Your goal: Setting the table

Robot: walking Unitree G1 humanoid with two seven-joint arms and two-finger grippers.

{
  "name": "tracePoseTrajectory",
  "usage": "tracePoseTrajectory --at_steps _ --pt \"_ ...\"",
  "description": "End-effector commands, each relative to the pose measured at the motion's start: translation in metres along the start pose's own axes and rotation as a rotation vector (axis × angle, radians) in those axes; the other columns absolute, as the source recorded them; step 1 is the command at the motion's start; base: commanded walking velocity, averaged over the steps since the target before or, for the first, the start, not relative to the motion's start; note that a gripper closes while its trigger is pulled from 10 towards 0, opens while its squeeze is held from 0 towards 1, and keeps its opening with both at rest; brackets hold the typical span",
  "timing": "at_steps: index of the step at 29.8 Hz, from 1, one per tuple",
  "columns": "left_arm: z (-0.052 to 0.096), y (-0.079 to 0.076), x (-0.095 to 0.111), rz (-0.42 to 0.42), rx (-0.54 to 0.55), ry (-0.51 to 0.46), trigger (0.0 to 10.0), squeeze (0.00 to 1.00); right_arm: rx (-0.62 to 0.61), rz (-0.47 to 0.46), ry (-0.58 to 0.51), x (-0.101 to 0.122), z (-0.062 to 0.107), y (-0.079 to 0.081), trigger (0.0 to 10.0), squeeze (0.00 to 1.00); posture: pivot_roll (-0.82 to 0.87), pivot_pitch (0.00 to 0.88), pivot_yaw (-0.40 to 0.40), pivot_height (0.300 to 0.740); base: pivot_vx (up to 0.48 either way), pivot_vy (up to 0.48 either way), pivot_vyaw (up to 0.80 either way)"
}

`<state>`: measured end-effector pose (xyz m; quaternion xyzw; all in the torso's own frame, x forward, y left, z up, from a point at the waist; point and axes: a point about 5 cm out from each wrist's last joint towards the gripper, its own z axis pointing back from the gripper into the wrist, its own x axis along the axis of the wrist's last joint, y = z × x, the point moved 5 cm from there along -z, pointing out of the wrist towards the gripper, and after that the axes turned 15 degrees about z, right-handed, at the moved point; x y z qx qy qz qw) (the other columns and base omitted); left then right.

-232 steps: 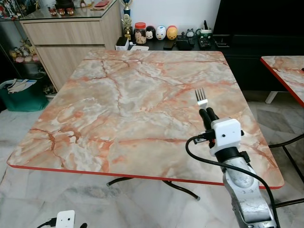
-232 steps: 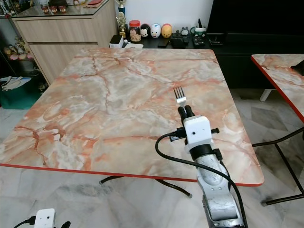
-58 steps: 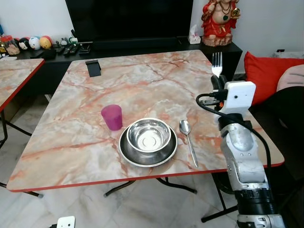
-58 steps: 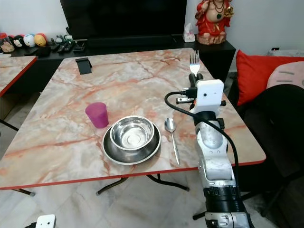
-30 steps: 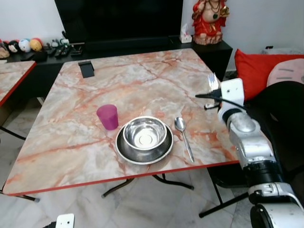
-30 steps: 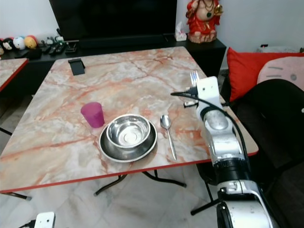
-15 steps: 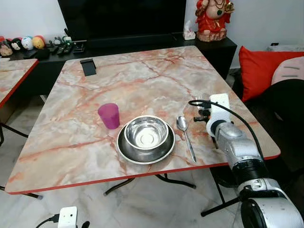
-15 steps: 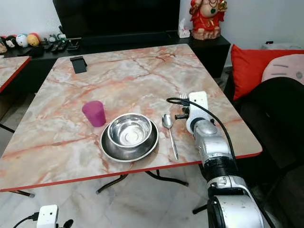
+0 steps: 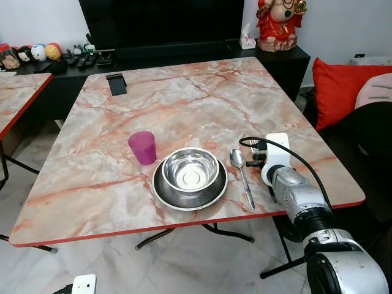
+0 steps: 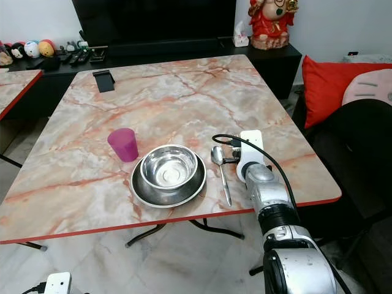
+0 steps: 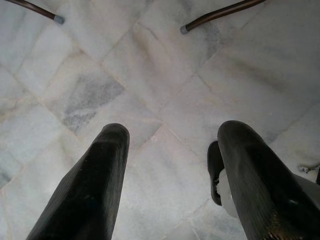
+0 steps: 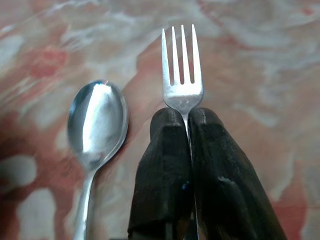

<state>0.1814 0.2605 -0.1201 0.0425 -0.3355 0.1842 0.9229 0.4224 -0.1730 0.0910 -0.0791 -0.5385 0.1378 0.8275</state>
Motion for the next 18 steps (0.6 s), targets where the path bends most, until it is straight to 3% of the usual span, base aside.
tracePoseTrajectory --at_steps 1,4,7,14,18 --pt "0.002 0.009 -0.008 -0.017 0.019 0.035 10.0 0.00 -0.014 -0.006 -0.029 0.010 -0.001 -0.001 10.0 0.00 -0.11 0.000 0.088 0.732 0.000 0.000 0.00" --pt "0.002 0.009 -0.008 -0.018 0.019 0.035 10.0 0.00 -0.022 -0.010 -0.046 0.013 -0.002 -0.001 10.0 0.00 -0.11 0.000 0.089 0.732 0.000 0.000 0.00" --pt "-0.005 -0.019 0.029 -0.029 -0.056 -0.108 10.0 0.00 -0.032 -0.011 -0.072 0.017 -0.002 -0.001 10.0 0.00 -0.10 0.000 0.088 0.732 0.000 0.000 0.00" --pt "-0.002 -0.008 0.011 -0.025 -0.036 -0.046 10.0 0.00 -0.045 -0.021 -0.136 0.026 -0.001 0.000 10.0 0.00 -0.11 0.000 0.092 0.732 0.000 0.000 0.00" --pt "-0.001 -0.005 0.006 -0.021 -0.029 -0.022 10.0 0.00 -0.077 0.029 -0.158 0.030 0.000 -0.004 10.0 0.00 -0.11 0.000 0.092 0.732 0.000 0.000 0.18"
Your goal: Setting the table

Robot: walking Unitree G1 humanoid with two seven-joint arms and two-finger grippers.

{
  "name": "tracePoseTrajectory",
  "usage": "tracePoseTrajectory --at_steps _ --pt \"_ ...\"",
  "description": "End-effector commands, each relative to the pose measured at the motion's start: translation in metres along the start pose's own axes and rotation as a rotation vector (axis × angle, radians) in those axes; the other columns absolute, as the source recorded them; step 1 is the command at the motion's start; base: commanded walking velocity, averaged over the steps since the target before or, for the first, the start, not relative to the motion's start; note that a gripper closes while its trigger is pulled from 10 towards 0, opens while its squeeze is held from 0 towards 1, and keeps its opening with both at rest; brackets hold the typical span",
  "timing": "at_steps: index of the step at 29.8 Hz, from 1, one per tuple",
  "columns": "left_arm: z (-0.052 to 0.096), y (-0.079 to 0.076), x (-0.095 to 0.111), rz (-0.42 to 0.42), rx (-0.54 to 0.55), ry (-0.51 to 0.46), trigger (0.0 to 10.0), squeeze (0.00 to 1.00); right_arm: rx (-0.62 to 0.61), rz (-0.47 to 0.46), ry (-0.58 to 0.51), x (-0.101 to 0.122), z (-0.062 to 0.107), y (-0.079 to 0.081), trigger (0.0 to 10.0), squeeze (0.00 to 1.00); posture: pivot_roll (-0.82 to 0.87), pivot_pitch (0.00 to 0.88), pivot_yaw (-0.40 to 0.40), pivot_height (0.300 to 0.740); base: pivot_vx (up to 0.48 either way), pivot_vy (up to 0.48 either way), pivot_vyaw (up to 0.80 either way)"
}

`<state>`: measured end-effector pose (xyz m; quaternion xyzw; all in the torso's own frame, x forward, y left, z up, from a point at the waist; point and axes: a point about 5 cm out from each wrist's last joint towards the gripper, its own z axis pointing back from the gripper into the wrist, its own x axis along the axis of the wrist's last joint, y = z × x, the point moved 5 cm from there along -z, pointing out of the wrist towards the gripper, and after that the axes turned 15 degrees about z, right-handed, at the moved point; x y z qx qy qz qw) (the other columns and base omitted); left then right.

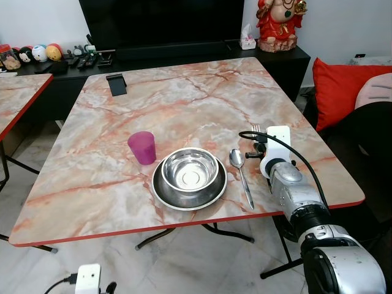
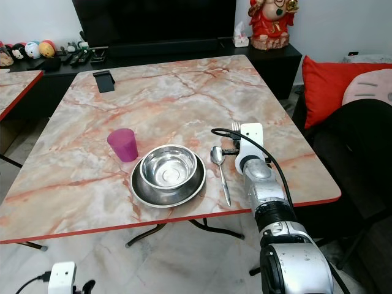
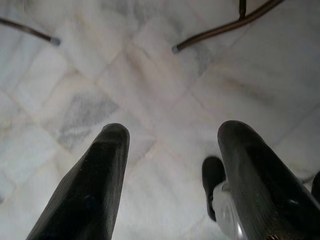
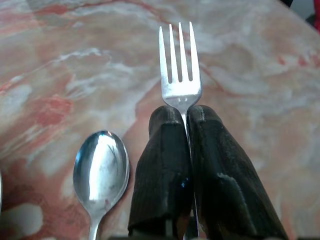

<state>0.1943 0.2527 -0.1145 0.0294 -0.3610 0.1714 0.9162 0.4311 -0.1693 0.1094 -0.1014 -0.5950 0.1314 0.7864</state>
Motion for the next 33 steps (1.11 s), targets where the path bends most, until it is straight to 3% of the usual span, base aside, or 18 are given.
tracePoseTrajectory --at_steps 1,11,33 --pt "0.002 0.008 -0.005 -0.011 0.014 0.031 10.0 0.00 -0.017 0.002 -0.027 0.010 -0.001 -0.002 10.0 0.00 -0.10 0.000 0.091 0.732 0.240 0.000 0.80" --pt "0.002 0.011 -0.006 -0.010 0.021 0.040 10.0 0.00 -0.048 -0.017 -0.036 0.013 -0.001 -0.009 10.0 0.00 -0.10 0.000 0.092 0.732 0.246 0.000 0.08" --pt "0.004 0.015 -0.010 -0.010 0.027 0.051 10.0 0.00 -0.095 0.005 -0.028 0.013 0.001 -0.014 10.0 0.00 -0.10 0.000 0.095 0.732 0.000 0.000 0.00"
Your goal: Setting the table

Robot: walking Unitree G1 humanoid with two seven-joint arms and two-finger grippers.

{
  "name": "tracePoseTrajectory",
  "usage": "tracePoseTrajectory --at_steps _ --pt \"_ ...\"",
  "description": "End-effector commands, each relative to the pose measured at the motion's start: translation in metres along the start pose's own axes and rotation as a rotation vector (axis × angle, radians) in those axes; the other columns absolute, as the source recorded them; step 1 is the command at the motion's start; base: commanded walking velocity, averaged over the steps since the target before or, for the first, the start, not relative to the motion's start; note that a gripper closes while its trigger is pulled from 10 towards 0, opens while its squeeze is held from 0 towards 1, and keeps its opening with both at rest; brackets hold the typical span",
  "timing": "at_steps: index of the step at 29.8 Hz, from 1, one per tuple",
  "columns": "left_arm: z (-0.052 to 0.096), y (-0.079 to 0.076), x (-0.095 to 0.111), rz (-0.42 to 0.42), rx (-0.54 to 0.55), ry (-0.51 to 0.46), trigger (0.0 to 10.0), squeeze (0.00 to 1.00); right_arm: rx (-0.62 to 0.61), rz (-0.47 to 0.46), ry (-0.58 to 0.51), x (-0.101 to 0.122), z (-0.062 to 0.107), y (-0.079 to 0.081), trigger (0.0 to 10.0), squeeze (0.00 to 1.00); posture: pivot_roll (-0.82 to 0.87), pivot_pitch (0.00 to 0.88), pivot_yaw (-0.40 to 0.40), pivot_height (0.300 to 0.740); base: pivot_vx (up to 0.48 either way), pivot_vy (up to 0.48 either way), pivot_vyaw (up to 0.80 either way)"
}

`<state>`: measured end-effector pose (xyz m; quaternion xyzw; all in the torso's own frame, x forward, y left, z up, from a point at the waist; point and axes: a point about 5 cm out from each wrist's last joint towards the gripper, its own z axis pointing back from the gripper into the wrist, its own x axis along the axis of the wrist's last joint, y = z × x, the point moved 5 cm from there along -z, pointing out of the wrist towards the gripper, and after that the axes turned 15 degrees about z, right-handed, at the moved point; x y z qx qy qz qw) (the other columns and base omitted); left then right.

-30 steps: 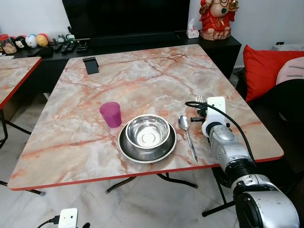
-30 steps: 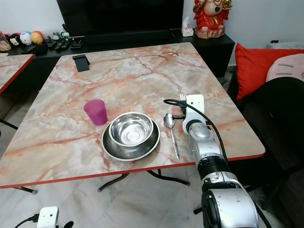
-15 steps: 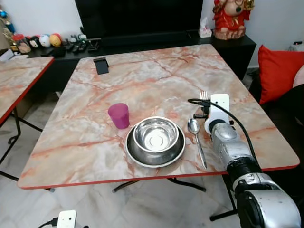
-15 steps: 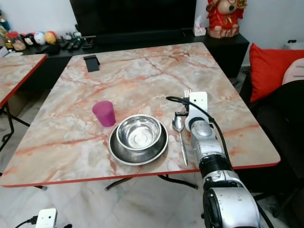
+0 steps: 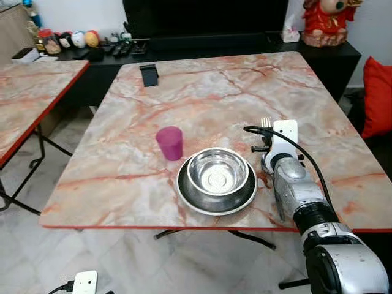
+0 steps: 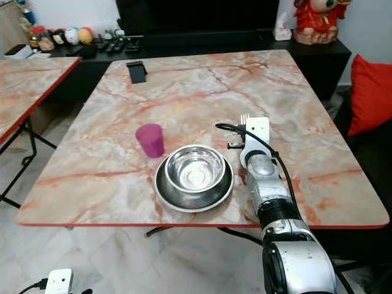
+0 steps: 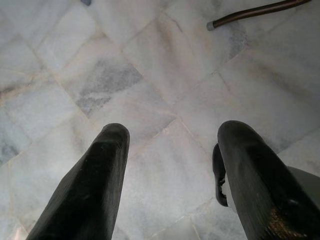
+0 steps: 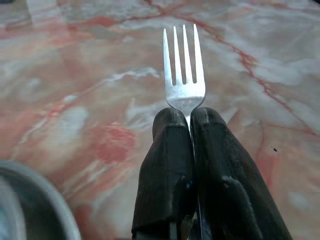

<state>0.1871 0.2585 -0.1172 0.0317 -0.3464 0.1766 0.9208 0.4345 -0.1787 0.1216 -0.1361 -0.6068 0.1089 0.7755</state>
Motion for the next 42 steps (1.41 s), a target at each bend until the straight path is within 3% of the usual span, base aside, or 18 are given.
tracePoseTrajectory --at_steps 1,10,22,42 --pt "0.002 0.007 -0.005 -0.016 0.015 0.021 10.0 0.00 -0.010 -0.002 -0.010 0.004 0.001 -0.001 10.0 0.00 -0.10 0.000 0.096 0.732 0.000 0.000 0.00" --pt "0.002 0.008 -0.004 -0.024 0.012 0.016 10.0 0.00 -0.057 0.030 0.009 -0.001 0.001 -0.013 10.0 0.00 -0.11 0.000 0.107 0.732 0.000 0.000 0.00" --pt "0.001 0.009 0.001 -0.040 0.003 0.010 10.0 0.00 -0.073 0.041 0.101 -0.026 0.001 -0.019 10.0 0.00 -0.10 0.000 0.123 0.732 0.000 0.000 0.00" --pt "0.000 0.006 0.010 -0.051 -0.012 -0.023 10.0 0.00 -0.047 0.064 0.144 -0.044 0.002 -0.011 10.0 0.00 -0.09 0.000 0.137 0.732 0.000 0.000 0.00"
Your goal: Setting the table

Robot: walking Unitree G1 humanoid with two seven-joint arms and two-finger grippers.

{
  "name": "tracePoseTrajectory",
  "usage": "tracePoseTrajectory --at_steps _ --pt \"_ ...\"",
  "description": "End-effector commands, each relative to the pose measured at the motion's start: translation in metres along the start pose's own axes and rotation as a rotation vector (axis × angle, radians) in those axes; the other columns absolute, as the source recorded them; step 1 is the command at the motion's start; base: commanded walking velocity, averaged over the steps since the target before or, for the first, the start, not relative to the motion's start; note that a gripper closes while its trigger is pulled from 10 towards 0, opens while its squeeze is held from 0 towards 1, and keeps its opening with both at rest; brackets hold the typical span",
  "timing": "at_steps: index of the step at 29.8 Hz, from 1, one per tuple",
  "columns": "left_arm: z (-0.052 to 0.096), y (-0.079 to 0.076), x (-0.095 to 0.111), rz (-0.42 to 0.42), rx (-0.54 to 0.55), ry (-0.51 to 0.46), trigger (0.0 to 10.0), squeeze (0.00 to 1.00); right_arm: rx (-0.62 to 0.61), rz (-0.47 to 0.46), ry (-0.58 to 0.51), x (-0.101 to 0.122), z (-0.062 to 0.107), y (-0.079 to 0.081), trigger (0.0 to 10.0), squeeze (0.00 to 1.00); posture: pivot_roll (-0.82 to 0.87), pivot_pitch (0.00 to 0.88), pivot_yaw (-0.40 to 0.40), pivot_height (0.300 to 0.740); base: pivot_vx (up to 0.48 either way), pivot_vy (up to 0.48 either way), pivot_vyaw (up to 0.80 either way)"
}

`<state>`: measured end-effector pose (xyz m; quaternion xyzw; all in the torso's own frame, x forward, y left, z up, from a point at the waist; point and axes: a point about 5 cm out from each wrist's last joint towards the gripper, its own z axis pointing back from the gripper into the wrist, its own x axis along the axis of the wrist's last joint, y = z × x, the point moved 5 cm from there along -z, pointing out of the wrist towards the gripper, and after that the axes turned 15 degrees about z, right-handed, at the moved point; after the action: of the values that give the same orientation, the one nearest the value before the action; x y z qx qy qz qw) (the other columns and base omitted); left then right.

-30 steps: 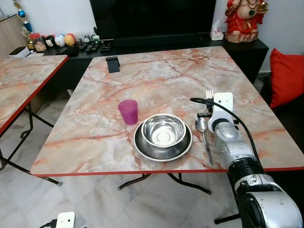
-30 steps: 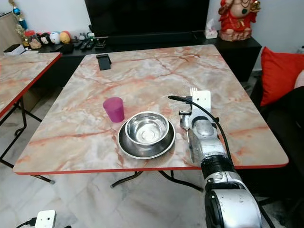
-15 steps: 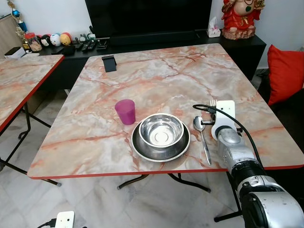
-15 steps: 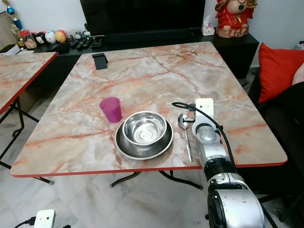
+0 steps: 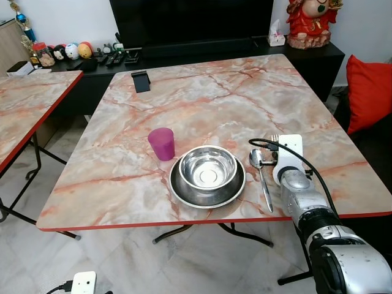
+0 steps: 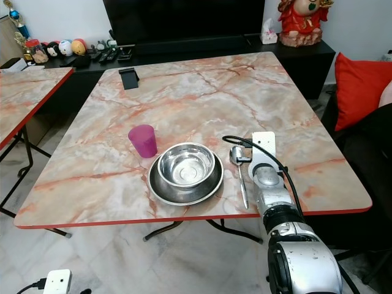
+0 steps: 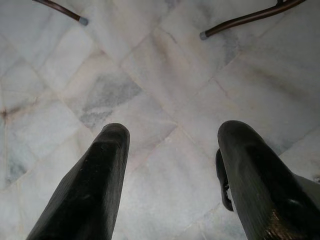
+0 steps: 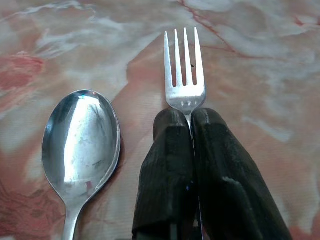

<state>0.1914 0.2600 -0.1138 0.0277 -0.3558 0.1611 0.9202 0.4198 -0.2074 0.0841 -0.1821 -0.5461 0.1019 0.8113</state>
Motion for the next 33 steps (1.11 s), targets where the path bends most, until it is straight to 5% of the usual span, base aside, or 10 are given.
tracePoseTrajectory --at_steps 1,22,25,26,27,33 --pt "0.0001 0.0060 0.0047 -0.027 0.008 -0.008 10.0 0.00 0.009 0.011 -0.006 0.0040 -0.0007 0.0026 10.0 0.00 -0.09 0.000 0.135 0.732 0.000 0.000 0.00" --pt "-0.0015 -0.0001 0.0099 -0.024 -0.005 -0.030 10.0 0.00 0.033 0.024 -0.009 0.0050 -0.0009 0.0075 10.0 0.00 -0.08 0.000 0.125 0.732 0.000 0.000 0.00" --pt "-0.0015 0.0000 0.0097 -0.024 -0.005 -0.030 10.0 0.00 0.035 0.024 -0.007 0.0041 -0.0008 0.0081 10.0 0.09 -0.08 0.000 0.125 0.732 0.000 0.000 0.00" --pt "-0.0015 -0.0002 0.0097 -0.024 -0.005 -0.030 10.0 0.00 0.037 0.024 -0.005 0.0037 -0.0007 0.0086 10.0 0.37 -0.08 0.000 0.125 0.732 0.000 0.000 0.00" --pt "-0.0016 -0.0004 0.0097 -0.024 -0.006 -0.029 10.0 0.00 0.039 0.024 -0.004 0.0033 -0.0006 0.0092 10.0 0.82 -0.08 0.000 0.125 0.732 0.000 0.000 0.00" --pt "-0.0016 -0.0012 0.0096 -0.025 -0.007 -0.030 10.0 0.00 0.041 0.026 0.000 0.0015 -0.0004 0.0103 10.0 0.79 -0.08 0.000 0.126 0.732 0.000 0.000 0.00"
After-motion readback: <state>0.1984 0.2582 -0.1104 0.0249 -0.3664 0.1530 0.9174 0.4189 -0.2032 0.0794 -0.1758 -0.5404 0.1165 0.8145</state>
